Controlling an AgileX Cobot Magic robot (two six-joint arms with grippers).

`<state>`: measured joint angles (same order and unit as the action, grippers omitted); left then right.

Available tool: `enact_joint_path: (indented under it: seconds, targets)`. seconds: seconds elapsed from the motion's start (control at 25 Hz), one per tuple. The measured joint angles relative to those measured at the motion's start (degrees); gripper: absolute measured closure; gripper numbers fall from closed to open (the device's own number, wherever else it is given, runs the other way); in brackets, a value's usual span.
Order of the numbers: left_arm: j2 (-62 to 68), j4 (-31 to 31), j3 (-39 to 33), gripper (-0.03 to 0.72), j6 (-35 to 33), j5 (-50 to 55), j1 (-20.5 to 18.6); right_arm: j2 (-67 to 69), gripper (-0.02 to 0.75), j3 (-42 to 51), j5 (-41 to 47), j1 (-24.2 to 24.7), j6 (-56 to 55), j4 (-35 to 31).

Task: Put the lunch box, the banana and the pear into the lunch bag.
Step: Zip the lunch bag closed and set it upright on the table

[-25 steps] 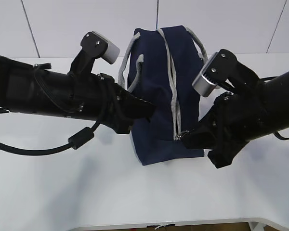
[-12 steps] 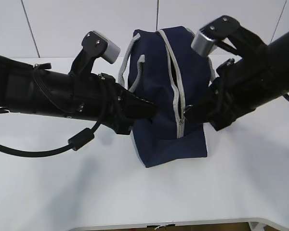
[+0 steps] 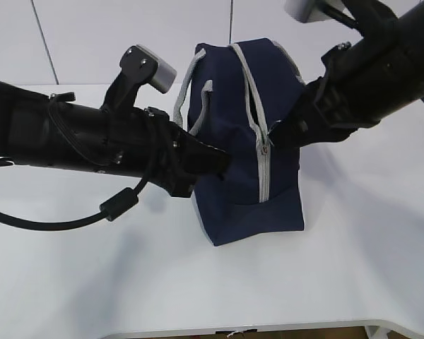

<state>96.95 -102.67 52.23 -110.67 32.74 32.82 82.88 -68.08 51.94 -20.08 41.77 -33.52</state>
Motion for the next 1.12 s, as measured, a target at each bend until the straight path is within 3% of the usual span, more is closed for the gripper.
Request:
enact_joint_path:
  seconds: [0.44,1.12]
  targets:
    - [0.00,0.00,0.00,0.703,0.00,0.13,0.00,5.33,0.720,-10.27,6.33,0.00,-16.57,2.71]
    - [0.00,-0.95,0.22,0.703,0.00,0.13,0.00,11.26,0.720,-26.23,19.59,0.00,-24.73,9.12]
